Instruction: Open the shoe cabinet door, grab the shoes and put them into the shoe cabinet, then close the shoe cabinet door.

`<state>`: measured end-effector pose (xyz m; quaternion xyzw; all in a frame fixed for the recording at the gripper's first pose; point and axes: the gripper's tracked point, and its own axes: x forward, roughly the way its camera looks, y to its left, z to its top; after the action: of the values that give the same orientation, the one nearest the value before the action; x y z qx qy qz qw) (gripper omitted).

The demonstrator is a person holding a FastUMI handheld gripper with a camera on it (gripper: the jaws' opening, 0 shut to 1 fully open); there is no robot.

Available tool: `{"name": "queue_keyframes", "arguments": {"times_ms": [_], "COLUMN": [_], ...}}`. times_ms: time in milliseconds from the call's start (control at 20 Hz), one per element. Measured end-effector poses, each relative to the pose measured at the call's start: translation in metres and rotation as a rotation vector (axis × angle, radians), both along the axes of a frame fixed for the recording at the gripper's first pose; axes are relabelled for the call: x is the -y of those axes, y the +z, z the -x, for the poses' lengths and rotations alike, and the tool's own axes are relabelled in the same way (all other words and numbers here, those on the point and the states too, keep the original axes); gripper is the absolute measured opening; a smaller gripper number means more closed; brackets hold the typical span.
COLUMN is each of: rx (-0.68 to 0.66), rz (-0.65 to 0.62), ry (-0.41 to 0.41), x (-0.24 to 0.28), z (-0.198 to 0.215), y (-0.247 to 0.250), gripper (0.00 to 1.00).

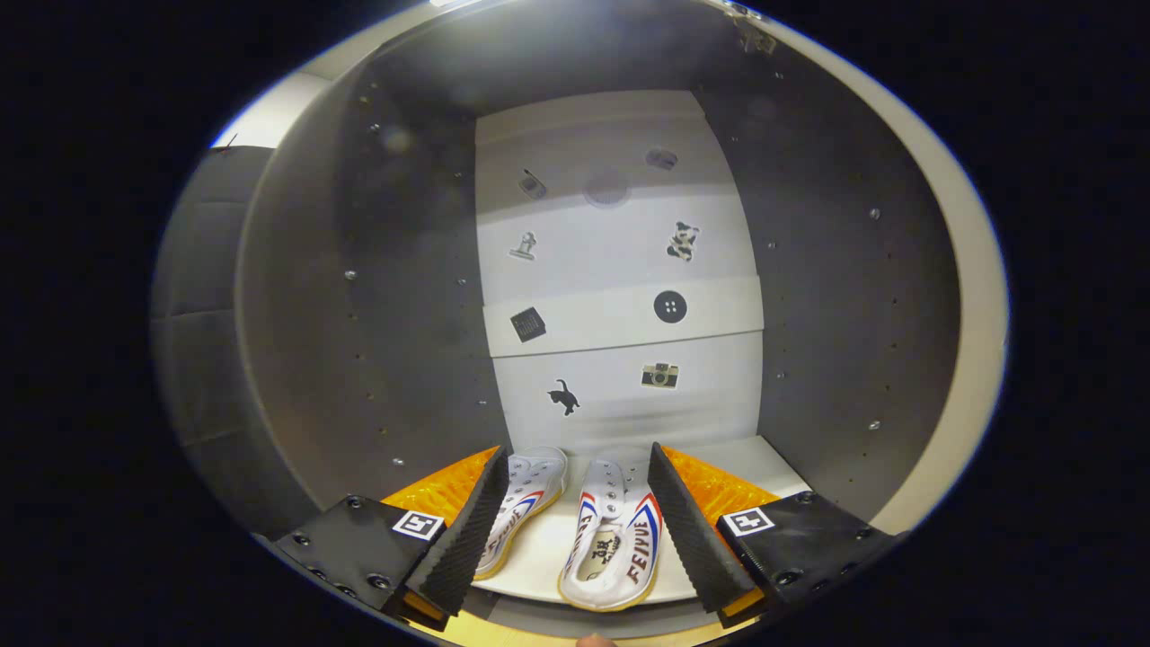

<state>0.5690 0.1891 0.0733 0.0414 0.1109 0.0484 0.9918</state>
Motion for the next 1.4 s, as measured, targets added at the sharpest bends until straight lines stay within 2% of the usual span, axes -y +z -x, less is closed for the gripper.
{"name": "queue_keyframes", "arguments": {"times_ms": [300,750,1100,1400], "rx": [0.094,0.118,0.142,0.155], "rz": [0.023,0.023,-0.004,-0.008], "ry": [0.095,0.188,0.23,0.212], "x": [-0.032,-0.037,0.001,0.06], "z": [0.107,0.256,0.365,0.407], "y": [0.056,0.096,0.125,0.143], "gripper": [0.97,0.98,0.98,0.97]}}
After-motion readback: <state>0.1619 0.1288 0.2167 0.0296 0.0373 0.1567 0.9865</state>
